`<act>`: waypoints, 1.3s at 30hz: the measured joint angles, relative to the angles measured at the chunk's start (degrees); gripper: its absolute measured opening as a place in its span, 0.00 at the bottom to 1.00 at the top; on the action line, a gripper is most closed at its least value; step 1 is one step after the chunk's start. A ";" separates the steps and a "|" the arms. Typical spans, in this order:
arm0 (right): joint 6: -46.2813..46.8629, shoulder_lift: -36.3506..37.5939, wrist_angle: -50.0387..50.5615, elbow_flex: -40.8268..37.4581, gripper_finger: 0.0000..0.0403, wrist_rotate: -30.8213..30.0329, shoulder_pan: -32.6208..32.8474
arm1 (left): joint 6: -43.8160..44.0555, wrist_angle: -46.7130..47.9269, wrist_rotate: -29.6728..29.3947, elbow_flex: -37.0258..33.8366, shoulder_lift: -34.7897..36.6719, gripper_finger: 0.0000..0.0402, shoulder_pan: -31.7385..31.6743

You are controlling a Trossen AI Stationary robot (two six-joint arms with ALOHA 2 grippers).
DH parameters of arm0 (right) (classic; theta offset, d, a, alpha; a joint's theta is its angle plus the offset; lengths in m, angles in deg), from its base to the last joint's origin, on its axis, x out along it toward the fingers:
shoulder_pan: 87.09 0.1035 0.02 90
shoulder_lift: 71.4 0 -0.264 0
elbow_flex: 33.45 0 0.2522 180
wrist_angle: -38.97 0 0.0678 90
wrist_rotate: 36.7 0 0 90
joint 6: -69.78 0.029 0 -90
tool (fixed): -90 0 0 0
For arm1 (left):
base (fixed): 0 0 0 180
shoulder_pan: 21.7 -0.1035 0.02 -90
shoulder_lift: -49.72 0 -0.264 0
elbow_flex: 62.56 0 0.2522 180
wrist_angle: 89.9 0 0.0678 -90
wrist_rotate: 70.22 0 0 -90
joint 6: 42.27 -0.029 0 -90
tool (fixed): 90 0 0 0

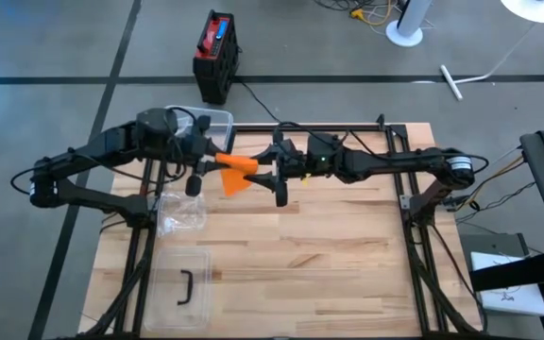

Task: Roll bandage
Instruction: Roll the orange bandage

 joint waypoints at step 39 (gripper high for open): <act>-18.76 3.75 21.78 11.99 0.10 5.79 -5.89 | 8.19 -19.53 1.35 -5.57 -0.16 0.16 0.22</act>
